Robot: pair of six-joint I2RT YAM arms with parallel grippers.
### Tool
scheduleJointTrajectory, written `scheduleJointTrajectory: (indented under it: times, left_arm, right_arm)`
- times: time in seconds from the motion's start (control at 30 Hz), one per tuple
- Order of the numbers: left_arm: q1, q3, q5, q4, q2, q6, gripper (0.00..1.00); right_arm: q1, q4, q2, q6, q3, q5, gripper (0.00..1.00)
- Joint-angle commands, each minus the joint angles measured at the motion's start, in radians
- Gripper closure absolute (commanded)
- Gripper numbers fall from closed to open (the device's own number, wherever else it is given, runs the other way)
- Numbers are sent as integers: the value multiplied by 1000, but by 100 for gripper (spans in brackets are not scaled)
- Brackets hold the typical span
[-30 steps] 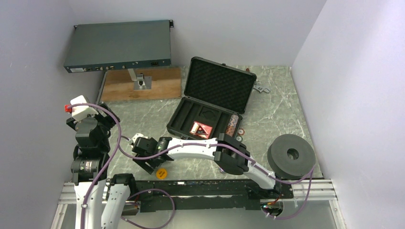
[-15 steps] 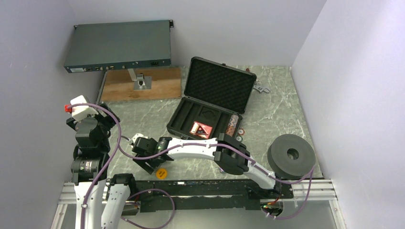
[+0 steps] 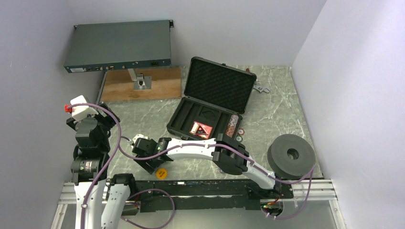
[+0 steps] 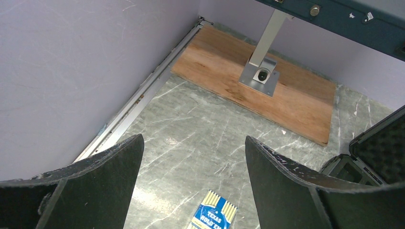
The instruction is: Pack up texas hold em set
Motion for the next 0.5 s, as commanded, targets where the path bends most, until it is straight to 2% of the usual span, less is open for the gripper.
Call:
scheduleJointTrajectory:
  times: [0.0,0.37,0.47]
  left_arm:
    - [6,5,1,11,-2,-11,16]
    - [7,7,0,11,-2,-12,16]
    - [6,7,3,11,-1,-11,17]
  right_arm:
    - [6,-1,19,31,12,-8,30]
    - [10,-19,36,47,17,5,50]
    - [13,-25,36,44,19,13,53]
